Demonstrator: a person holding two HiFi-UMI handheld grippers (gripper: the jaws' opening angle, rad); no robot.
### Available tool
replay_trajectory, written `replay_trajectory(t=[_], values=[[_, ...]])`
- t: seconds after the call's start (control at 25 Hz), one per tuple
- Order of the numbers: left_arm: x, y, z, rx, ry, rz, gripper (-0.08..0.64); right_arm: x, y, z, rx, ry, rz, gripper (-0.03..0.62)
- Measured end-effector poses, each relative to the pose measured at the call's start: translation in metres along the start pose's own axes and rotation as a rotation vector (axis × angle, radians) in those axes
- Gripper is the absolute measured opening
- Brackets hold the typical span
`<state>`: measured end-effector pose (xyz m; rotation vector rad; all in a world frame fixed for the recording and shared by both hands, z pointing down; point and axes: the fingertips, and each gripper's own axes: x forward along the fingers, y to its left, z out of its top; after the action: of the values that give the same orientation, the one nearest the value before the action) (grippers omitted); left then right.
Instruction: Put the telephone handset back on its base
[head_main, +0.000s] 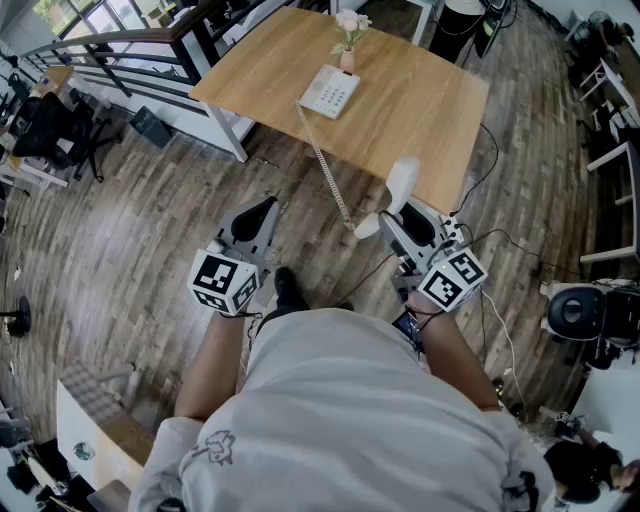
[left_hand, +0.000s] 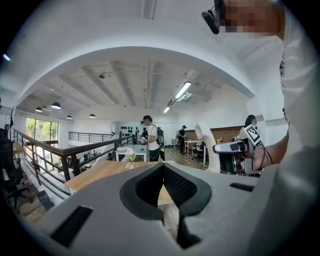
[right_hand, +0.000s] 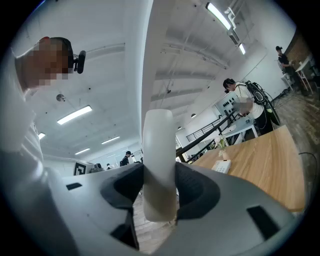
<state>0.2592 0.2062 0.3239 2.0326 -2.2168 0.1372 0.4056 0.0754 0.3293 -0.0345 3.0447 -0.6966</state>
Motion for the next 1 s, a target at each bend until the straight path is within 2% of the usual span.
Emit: replay_trajectory(t=[0.56,1.0], values=[[0.006,0.019,-0.007,-0.018,0.009,-0.018,0.006,0.022,-0.004,-0.008,-0.001,0.025,-0.01,0.205],[0.031,0.087,-0.016,-0.035,0.003,-0.073,0.006,0.088,-0.014,-0.013,-0.014,0.022,-0.054,0.206]])
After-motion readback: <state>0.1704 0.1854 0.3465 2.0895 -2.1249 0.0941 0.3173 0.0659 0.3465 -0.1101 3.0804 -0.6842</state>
